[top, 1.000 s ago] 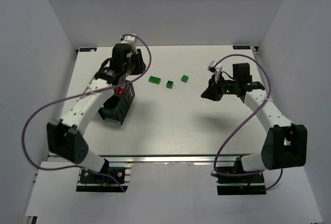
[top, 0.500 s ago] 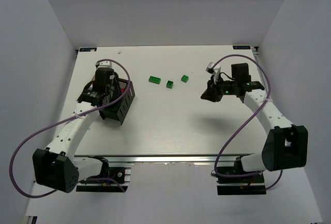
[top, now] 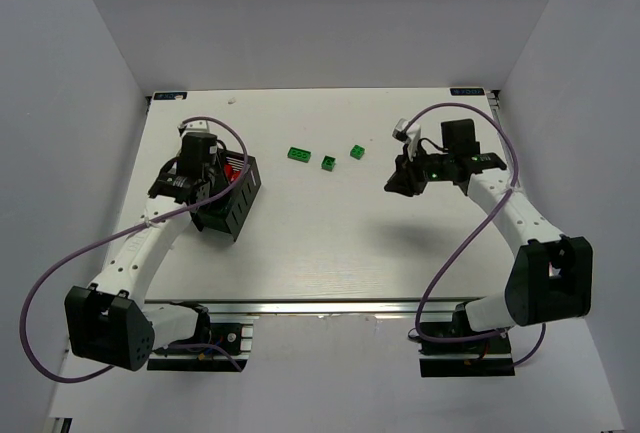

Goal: Sort the legos into containers by color

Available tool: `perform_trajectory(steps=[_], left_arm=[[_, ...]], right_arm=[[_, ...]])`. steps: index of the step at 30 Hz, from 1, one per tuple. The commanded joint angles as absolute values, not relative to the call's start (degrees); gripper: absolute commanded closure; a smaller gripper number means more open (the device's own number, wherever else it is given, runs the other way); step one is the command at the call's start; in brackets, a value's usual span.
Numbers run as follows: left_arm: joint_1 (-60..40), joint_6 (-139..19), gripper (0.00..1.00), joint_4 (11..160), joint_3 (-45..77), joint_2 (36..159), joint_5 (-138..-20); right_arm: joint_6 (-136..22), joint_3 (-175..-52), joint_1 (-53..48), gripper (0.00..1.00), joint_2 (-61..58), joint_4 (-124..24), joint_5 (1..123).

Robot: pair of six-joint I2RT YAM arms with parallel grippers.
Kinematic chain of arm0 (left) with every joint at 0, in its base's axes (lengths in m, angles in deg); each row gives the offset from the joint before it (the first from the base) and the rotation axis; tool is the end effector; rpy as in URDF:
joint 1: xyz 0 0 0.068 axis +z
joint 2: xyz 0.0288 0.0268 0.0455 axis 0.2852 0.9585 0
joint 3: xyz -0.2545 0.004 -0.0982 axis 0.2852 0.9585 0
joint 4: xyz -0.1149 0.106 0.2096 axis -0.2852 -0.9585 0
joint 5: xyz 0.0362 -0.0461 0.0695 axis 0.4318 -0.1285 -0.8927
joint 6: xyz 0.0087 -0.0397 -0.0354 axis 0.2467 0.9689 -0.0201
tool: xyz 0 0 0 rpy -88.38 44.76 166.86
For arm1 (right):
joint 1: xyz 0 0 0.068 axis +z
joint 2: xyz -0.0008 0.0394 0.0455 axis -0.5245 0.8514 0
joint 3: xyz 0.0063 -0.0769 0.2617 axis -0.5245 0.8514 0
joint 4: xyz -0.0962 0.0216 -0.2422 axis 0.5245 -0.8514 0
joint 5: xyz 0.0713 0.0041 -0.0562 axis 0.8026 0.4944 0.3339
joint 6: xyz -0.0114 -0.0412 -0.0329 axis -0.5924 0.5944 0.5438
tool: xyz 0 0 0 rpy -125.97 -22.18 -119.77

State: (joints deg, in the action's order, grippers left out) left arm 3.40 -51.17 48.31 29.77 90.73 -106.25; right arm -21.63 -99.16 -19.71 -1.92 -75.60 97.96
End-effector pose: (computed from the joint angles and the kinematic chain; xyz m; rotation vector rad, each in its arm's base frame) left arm 0.2484 -0.0462 0.2977 -0.3101 2.2914 0.0891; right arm 0.2866 0.0856 0.2805 -1.0854 1.9147 0.7209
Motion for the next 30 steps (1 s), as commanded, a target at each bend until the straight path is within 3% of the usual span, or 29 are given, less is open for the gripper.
perform_trajectory(steps=[1, 4, 8, 9, 12, 16, 23, 25, 30], left_arm=[[3.92, -51.51, 0.97, 47.23, 30.37, 89.26, -108.62], [4.00, -51.60, 0.91, 47.14, 30.72, 89.17, -109.15], [4.18, -51.51, 0.73, 46.88, 31.16, 88.82, -109.68], [4.27, -51.42, 0.63, 46.88, 31.25, 88.64, -109.76], [4.27, -50.81, 0.54, 47.05, 31.77, 87.94, -109.85], [4.27, -49.76, 0.33, 47.58, 31.78, 87.06, -109.77], [4.27, -48.17, 0.19, 47.76, 29.58, 84.60, -108.71], [4.18, -47.65, 0.17, 47.76, 28.97, 83.28, -108.01], [4.18, -44.67, 0.17, 48.20, 29.66, 80.30, -103.27]], right_arm=[[-21.01, -102.22, -18.98, 0.69, -1.00, -75.80, 97.66], [-21.01, -103.01, -18.28, 0.68, -0.04, -75.62, 97.04], [-21.01, -104.68, -16.96, 0.67, 1.63, -75.53, 95.72], [-21.01, -105.12, -16.69, 0.67, 2.07, -75.53, 95.29], [-21.18, -106.88, -15.73, 0.66, 3.57, -75.71, 94.67], [-21.18, -108.73, -14.32, 0.63, 5.67, -75.44, 93.09], [-25.48, -112.59, -11.86, 0.60, 10.33, -73.43, 85.45], [-29.43, -114.70, -11.42, 0.55, 12.78, -71.76, 80.53], [-34.72, -124.00, -11.33, 0.23, 22.44, -72.71, 75.51]])
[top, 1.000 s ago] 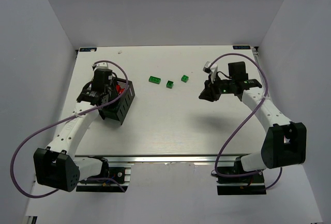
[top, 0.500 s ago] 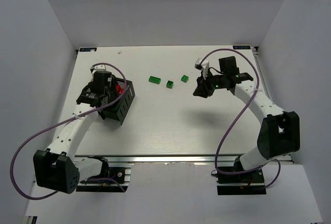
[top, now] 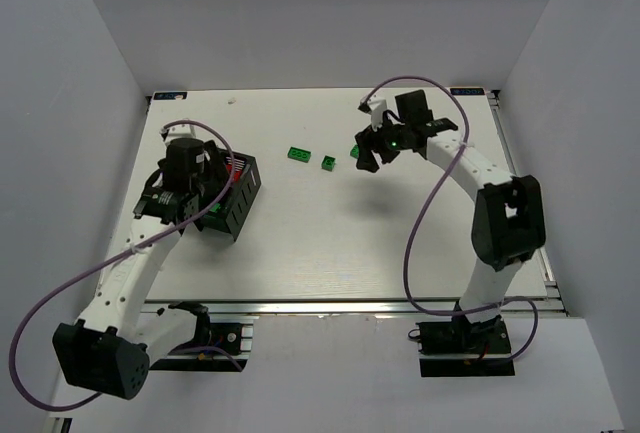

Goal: Sort the legos into containers by color

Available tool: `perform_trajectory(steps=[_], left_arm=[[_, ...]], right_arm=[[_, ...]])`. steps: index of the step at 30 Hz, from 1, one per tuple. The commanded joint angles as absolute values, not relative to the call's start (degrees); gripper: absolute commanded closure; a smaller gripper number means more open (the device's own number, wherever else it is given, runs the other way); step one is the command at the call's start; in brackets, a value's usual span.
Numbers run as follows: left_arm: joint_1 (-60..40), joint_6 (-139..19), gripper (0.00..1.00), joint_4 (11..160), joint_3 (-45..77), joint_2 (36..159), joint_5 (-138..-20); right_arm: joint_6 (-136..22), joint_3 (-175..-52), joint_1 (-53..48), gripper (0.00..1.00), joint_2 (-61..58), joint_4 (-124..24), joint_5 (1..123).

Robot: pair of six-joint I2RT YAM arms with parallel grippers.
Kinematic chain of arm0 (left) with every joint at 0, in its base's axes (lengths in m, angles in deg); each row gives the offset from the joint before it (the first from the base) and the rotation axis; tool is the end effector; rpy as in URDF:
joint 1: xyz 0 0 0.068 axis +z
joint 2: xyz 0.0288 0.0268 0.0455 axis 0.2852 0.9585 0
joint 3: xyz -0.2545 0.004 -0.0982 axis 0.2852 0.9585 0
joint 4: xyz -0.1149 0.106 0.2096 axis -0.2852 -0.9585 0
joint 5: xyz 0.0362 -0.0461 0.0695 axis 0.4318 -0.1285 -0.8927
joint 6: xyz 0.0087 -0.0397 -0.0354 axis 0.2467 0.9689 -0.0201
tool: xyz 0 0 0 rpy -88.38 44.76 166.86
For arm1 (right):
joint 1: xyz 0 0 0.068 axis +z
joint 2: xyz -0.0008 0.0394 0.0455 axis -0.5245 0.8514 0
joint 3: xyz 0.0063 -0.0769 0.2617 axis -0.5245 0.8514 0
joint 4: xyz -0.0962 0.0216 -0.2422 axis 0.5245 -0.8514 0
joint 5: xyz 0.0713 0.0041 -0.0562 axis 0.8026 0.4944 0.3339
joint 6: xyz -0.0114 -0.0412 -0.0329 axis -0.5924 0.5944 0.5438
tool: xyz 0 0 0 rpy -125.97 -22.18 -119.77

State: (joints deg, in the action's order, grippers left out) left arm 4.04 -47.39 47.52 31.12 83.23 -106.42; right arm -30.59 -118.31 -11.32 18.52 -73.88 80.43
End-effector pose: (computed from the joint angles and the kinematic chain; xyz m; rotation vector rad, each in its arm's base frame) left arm 0.2220 -0.0373 0.3175 -0.4049 2.1879 0.0227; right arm 0.3661 0.1521 0.2699 -0.9918 2.0889 0.5306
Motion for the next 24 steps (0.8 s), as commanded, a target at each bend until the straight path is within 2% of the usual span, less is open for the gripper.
perform_trajectory(steps=[1, 2, 9, 16, 24], left_arm=[[4.18, -43.96, 0.17, 48.20, 29.93, 78.90, -102.91], [4.27, -43.34, 0.17, 48.28, 30.80, 78.19, -102.56], [4.18, -40.79, 0.16, 48.46, 35.10, 72.21, -101.50], [4.35, -39.82, 0.15, 48.55, 37.05, 70.89, -100.71], [4.27, -40.26, 0.15, 48.02, 36.34, 71.50, -101.07]], right_arm=[[-34.02, -125.15, -11.24, 0.20, 23.77, -72.81, 75.51], [-33.58, -126.21, -11.16, 0.11, 25.09, -72.81, 75.16], [-29.54, -141.85, -10.72, 0.10, 42.04, -77.37, 68.13], [-24.70, -148.62, -10.72, 0.15, 48.65, -76.41, 67.60], [-23.03, -150.64, -10.72, 0.21, 52.17, -76.15, 69.09]])
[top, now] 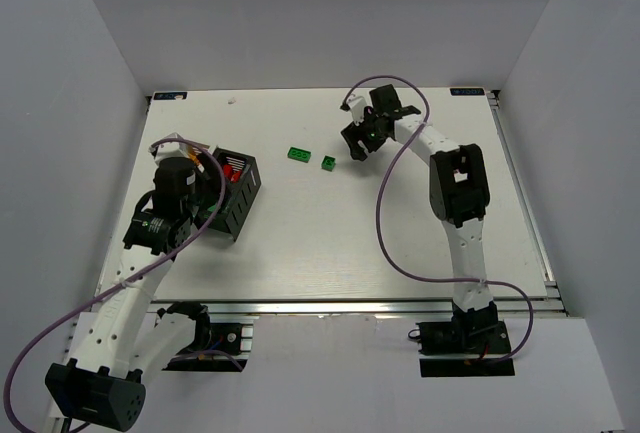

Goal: Sort the legos into containers by color

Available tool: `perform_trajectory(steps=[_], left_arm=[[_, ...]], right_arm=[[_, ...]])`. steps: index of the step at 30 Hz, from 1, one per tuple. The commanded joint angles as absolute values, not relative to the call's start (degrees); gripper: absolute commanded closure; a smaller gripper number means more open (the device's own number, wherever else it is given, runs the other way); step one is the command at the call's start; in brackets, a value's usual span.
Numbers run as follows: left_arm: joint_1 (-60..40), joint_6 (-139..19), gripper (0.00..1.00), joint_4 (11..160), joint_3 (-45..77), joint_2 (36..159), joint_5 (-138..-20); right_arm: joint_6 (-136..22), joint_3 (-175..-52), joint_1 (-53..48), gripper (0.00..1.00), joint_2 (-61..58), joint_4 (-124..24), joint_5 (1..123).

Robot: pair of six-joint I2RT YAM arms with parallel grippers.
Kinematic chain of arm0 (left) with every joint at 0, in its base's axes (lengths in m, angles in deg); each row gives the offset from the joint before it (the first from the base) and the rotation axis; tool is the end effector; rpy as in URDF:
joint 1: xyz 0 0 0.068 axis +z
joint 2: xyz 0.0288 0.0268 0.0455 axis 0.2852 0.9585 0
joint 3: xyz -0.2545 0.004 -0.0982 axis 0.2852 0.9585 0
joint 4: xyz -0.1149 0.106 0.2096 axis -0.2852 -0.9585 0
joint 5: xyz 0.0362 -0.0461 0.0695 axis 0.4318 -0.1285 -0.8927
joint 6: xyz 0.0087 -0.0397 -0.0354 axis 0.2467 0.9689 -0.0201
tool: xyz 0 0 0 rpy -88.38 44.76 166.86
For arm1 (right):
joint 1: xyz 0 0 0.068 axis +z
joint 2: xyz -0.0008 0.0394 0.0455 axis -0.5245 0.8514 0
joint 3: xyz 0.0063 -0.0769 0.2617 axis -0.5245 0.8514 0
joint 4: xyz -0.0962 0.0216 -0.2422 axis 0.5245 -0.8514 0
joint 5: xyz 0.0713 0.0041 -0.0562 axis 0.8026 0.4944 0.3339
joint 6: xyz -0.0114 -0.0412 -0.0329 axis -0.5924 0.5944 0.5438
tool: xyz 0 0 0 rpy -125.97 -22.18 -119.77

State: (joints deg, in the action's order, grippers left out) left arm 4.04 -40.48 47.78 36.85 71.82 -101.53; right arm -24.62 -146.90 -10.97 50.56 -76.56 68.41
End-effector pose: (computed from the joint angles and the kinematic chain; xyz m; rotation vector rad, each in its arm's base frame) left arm 0.1811 -0.0312 0.3207 -0.4927 2.0942 -0.1809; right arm 0.4808 0.1905 0.1793 -1.0519 2.1996 0.2541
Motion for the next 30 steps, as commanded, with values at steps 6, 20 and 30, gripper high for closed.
perform_trajectory(steps=[6, 20, 30], left_arm=[[4.35, -40.00, 0.15, 47.76, 36.08, 71.33, -101.41], [4.27, -39.82, 0.15, 47.93, 34.85, 71.42, -101.42], [4.35, -39.12, 0.15, 49.34, 34.06, 69.92, -100.19]], right_arm=[[-22.68, -151.53, -10.72, 0.28, 53.49, -76.41, 69.97], [-22.06, -150.48, -10.72, 0.75, 52.36, -76.59, 70.23], [-17.77, -142.32, -10.54, 1.00, 36.20, -75.79, 83.39]])
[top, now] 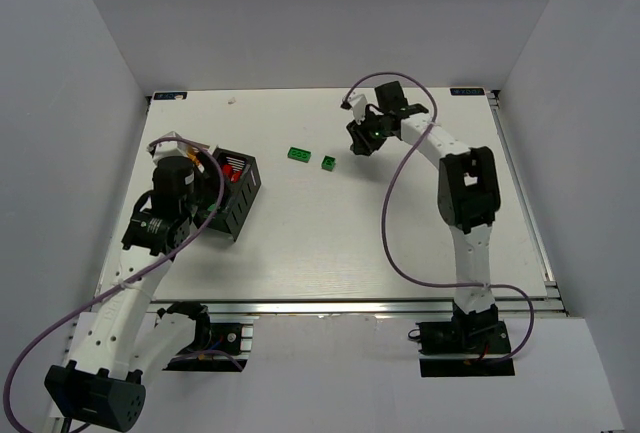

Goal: Sort the legos into containers by color

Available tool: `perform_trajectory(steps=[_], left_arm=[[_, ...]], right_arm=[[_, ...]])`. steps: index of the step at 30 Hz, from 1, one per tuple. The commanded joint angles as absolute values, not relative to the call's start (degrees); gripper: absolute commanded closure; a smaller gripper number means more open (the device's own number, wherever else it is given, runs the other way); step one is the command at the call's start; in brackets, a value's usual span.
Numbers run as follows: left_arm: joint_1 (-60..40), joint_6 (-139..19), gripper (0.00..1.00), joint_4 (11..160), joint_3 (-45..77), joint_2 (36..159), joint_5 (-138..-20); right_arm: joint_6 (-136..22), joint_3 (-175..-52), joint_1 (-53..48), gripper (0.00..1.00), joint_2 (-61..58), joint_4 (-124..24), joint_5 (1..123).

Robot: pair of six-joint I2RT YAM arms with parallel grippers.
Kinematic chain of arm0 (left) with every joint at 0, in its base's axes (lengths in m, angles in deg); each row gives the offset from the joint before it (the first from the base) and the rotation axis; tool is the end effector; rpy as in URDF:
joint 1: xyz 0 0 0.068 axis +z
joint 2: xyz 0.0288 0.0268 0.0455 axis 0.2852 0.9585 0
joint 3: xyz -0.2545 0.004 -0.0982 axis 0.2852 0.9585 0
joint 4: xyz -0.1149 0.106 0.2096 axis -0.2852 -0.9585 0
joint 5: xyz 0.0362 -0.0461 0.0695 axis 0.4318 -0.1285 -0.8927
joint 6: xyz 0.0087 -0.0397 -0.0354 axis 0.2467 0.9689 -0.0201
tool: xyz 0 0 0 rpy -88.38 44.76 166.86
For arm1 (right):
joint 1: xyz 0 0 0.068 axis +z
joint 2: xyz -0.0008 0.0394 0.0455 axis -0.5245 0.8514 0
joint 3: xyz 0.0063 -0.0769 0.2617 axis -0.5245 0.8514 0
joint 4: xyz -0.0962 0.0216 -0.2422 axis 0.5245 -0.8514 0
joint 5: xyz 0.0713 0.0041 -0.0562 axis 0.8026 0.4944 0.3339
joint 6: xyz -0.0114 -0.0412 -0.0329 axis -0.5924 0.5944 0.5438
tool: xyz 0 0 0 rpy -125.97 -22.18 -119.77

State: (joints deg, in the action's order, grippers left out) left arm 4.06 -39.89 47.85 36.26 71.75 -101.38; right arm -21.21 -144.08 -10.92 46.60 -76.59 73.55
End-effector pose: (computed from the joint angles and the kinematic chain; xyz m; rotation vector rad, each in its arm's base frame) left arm 0.1809 -0.0312 0.3245 -0.5019 2.0808 -0.1949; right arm 0.4684 0.1896 0.1982 -1.1397 2.1143 0.3322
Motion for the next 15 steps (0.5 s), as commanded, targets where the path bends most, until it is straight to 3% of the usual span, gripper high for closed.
perform_trajectory(steps=[1, 7, 15], left_arm=[[4.36, -38.94, 0.15, 49.69, 34.15, 69.49, -99.84], [4.27, -37.71, 0.15, 51.71, 33.89, 66.76, -97.99], [4.27, -36.57, 0.14, 50.57, 31.78, 63.69, -97.11]], right_arm=[[-16.27, -141.26, -10.37, 1.00, 34.70, -77.36, 86.90], [-11.69, -128.98, -2.12, 1.00, 22.14, -74.31, 95.28], [-25.38, -122.52, 13.43, 1.00, 18.59, -53.75, 91.69]])
